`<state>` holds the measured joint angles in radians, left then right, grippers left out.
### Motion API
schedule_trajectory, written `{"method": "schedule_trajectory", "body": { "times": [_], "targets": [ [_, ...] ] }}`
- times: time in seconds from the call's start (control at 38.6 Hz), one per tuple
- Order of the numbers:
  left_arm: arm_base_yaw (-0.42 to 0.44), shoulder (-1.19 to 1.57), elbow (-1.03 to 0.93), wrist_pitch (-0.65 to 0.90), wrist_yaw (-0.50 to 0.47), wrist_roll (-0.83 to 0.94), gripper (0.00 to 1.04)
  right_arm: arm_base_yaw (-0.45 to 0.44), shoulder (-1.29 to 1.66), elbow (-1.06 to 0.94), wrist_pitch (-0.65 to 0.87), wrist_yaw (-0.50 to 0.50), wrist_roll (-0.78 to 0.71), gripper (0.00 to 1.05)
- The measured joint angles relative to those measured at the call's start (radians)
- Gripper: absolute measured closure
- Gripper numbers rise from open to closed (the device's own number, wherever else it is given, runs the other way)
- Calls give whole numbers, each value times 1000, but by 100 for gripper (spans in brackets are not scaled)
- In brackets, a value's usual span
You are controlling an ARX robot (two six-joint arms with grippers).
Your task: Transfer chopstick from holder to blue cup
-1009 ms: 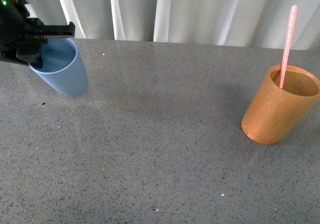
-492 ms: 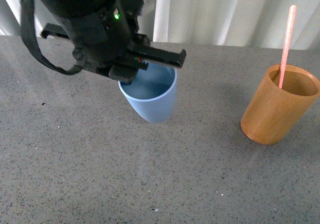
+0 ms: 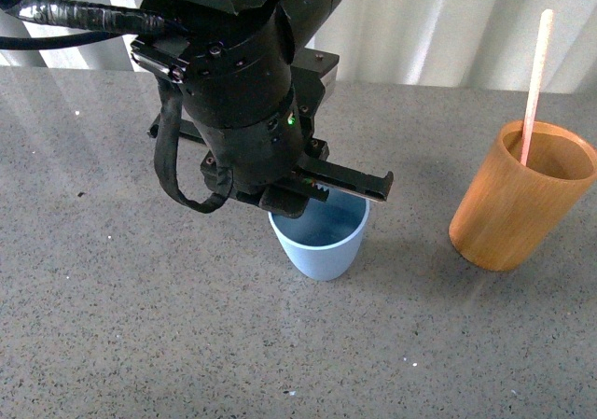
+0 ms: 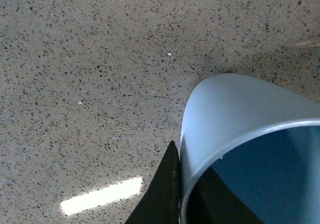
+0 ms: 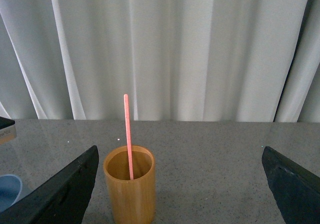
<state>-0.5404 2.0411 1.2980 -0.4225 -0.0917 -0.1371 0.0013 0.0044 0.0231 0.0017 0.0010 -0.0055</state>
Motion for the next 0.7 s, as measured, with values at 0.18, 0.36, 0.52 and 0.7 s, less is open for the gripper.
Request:
{"method": "schedule_trajectory", "body": {
  "times": [0.18,0.36,0.52,0.7],
  "targets": [
    [-8,3,10,13,-3,-5,85,0,0,0,0,0,0,10],
    [2,-5,18,33,-3,2,54,0,0,0,0,0,0,10],
    [32,-47,18,34,2,1,29,0,0,0,0,0,0,10],
    [103,-163,-20,80,3,5,6,0,0,0,0,0,0,10]
  ]
}}
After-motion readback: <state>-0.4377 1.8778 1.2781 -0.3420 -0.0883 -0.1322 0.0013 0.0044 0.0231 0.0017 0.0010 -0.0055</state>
